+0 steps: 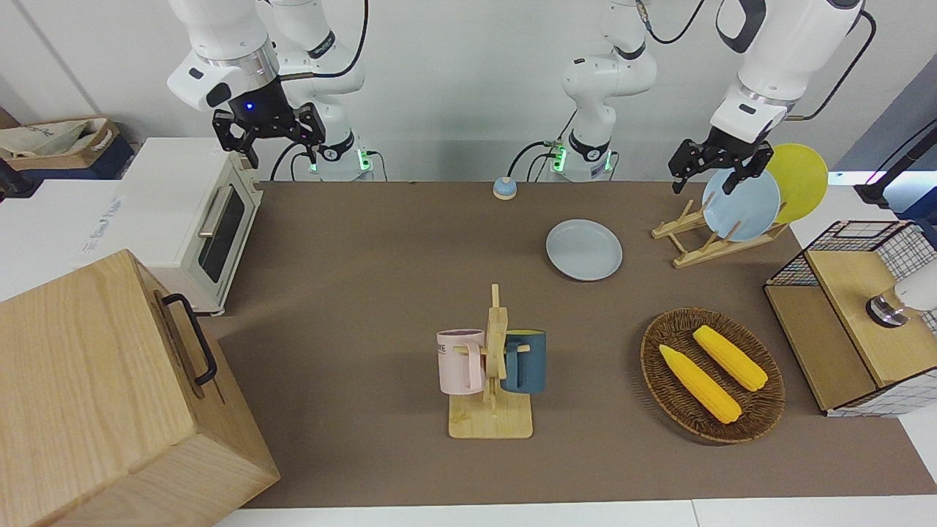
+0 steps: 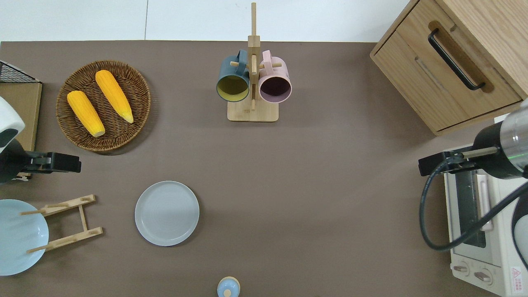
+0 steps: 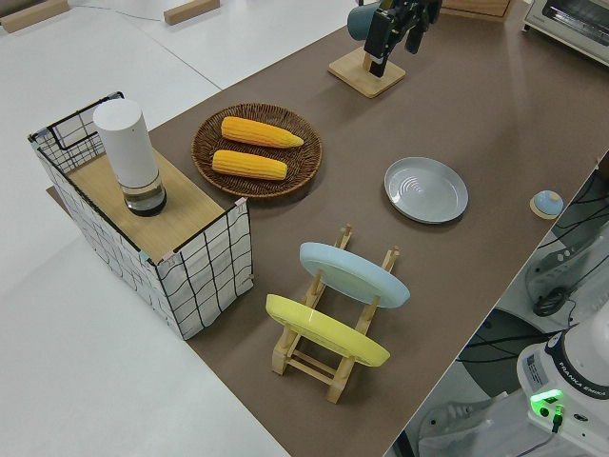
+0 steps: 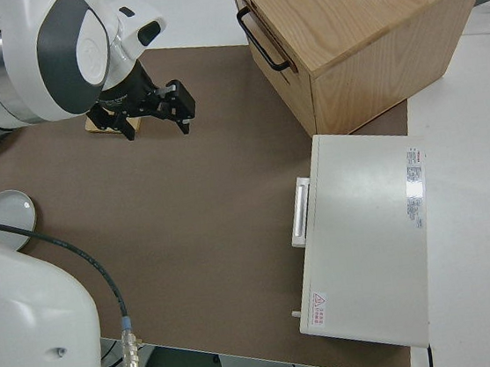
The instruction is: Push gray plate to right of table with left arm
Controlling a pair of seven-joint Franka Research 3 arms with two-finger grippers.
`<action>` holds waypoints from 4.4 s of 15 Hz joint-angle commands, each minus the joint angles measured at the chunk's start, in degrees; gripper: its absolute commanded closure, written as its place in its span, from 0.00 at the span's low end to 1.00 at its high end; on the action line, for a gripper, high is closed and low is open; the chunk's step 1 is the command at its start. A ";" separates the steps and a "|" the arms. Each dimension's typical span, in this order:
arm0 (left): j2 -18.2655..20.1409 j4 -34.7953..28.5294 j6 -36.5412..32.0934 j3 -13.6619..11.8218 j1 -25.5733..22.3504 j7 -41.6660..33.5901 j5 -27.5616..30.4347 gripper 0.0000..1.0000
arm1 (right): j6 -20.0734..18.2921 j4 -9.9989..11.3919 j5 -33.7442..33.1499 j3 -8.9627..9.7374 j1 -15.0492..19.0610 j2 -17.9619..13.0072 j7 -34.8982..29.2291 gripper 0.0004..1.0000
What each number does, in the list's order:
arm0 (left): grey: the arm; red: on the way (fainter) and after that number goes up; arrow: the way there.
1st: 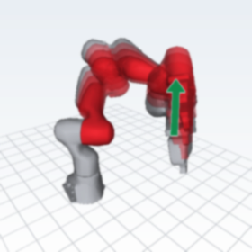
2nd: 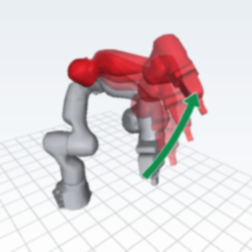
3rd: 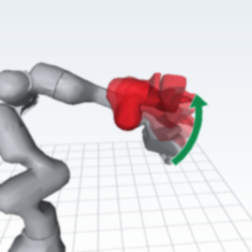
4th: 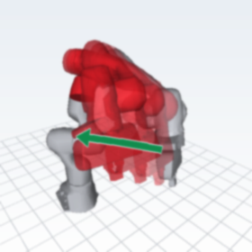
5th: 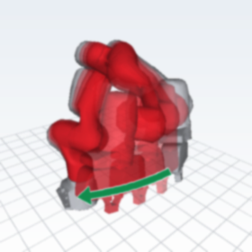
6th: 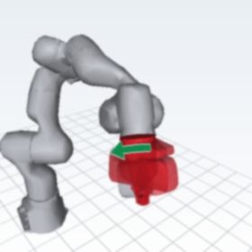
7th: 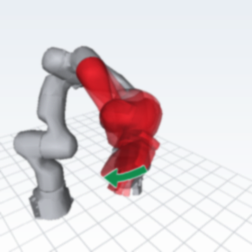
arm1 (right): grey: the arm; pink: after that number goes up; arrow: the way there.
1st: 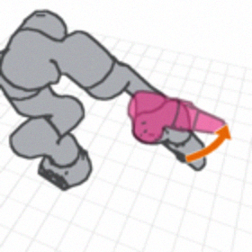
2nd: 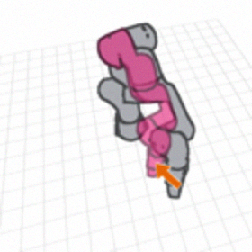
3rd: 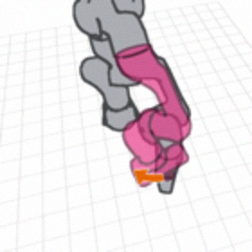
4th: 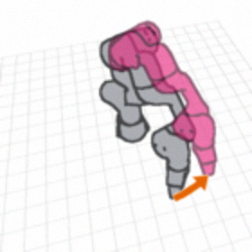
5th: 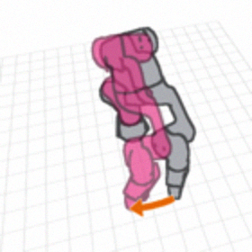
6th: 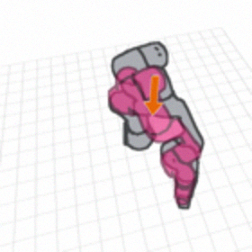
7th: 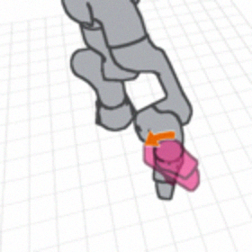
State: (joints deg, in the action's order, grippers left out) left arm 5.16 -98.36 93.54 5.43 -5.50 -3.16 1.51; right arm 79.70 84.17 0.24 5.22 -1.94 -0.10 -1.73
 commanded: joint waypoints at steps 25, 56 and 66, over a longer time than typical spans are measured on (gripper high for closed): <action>8.72 -26.77 15.60 1.34 1.71 4.57 3.86 0.00 | -0.69 -0.05 0.46 0.32 0.62 -0.43 0.06 0.02; 3.63 -53.51 49.81 1.25 4.27 4.92 3.94 0.75 | -0.69 0.03 0.46 0.23 0.62 -0.43 0.15 0.02; 3.01 -53.08 49.81 1.16 4.53 4.66 5.52 1.00 | -0.69 -0.05 0.46 0.32 0.62 -0.43 0.06 0.02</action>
State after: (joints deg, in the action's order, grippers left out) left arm 9.22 -150.97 142.00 6.82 -1.84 1.29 5.57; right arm 79.70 84.17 0.24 5.22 -1.94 -0.10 -1.73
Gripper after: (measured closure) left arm 0.921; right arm 0.013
